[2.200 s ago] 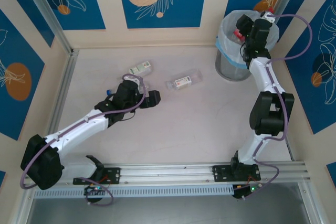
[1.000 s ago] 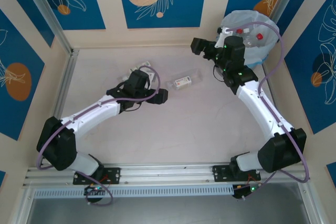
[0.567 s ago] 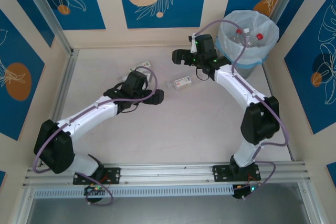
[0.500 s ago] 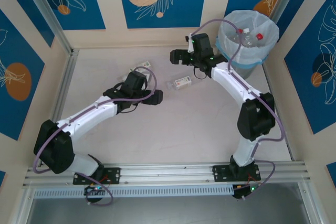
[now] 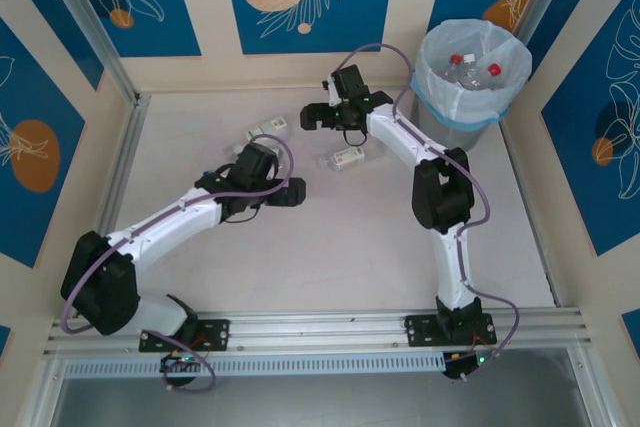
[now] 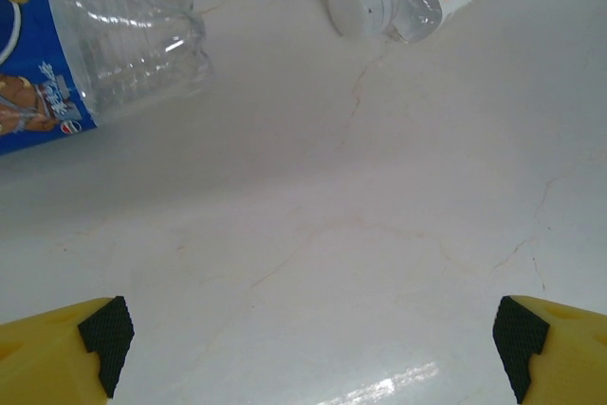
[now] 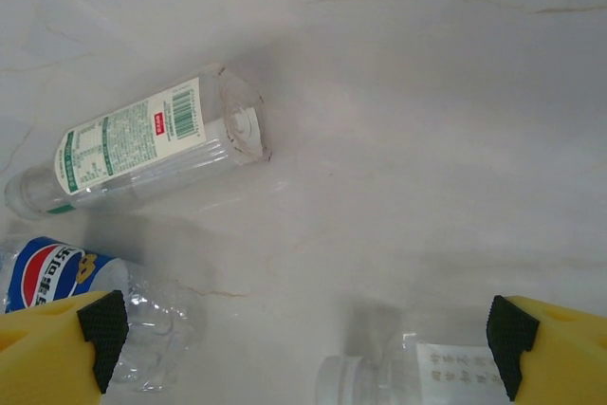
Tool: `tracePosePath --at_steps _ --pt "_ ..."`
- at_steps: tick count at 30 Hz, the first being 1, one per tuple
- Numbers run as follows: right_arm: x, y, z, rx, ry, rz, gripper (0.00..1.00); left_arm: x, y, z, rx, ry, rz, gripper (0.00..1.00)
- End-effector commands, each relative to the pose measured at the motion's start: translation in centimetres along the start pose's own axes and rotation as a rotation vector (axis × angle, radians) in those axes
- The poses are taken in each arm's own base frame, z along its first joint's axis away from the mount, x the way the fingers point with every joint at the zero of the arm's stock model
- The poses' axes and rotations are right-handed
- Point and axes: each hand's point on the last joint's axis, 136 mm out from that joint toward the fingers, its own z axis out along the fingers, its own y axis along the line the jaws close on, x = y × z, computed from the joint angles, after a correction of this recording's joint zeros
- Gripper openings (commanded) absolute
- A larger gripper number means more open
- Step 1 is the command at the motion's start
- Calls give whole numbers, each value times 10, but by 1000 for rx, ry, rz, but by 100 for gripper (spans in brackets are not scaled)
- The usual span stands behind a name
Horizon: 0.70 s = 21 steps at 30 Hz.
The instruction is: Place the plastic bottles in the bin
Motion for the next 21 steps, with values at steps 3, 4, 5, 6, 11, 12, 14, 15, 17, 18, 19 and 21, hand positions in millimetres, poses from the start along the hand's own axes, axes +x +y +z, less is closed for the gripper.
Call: tracePosePath --at_steps 3,4,5,6,11,12,14,15,17,18,19,21 --pt "16 6 24 -37 94 35 99 27 6 13 19 86 -62 99" --pt "19 6 28 -38 108 41 99 29 8 13 16 87 -63 99" --pt "21 5 32 -40 121 45 99 30 9 13 11 85 -61 99" --pt "23 5 35 -42 131 48 99 31 10 12 8 83 -62 99" --pt "37 8 48 -71 197 59 100 32 13 10 -1 70 -56 99" --pt "41 8 50 -74 215 61 100 32 14 10 -4 72 -56 99" --pt "47 9 52 -76 243 55 100 33 14 11 -5 75 -56 99" --pt "50 9 53 -75 255 50 100 33 14 11 -5 76 -57 99" --pt "55 9 53 -70 274 40 100 34 14 12 -6 79 -61 99" --pt "57 9 53 -68 284 37 99 34 14 13 -5 81 -60 99" --pt "59 9 52 -66 293 33 99 33 14 13 -2 78 -62 99" --pt "64 10 49 -63 311 28 100 33 13 13 0 76 -63 99"
